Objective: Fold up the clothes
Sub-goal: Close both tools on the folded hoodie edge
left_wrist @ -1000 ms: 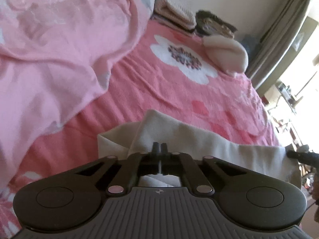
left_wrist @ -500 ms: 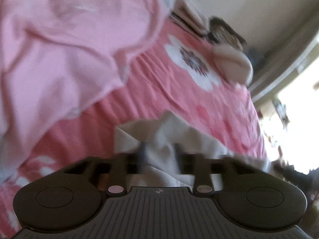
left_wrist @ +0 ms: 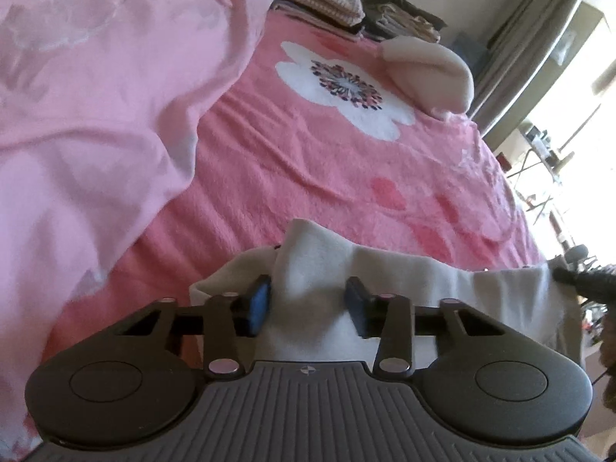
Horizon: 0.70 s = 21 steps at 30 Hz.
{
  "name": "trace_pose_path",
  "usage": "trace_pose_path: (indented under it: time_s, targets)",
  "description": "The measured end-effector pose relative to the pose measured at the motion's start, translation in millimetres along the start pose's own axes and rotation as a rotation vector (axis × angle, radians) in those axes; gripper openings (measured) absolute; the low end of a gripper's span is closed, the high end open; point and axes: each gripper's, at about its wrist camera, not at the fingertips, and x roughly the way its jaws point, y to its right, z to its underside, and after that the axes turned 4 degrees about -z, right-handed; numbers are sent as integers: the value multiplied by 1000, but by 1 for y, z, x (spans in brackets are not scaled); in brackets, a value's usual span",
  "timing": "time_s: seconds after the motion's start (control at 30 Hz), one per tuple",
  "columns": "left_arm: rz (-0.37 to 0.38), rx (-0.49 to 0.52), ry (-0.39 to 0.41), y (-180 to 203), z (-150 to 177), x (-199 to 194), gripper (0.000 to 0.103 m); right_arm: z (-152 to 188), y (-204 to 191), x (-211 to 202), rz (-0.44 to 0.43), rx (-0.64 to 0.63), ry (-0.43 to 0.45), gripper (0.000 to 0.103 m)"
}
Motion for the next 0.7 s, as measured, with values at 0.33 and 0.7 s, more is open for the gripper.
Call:
trace_pose_path:
  time_s: [0.33,0.7]
  targets:
    - [-30,-66,176,7,11,-44,6,1,-16,-15,-33,-80,74,7]
    - [-46,-159,187,-10,10,-35,3,0,-12,-5,-42,-78,83,7]
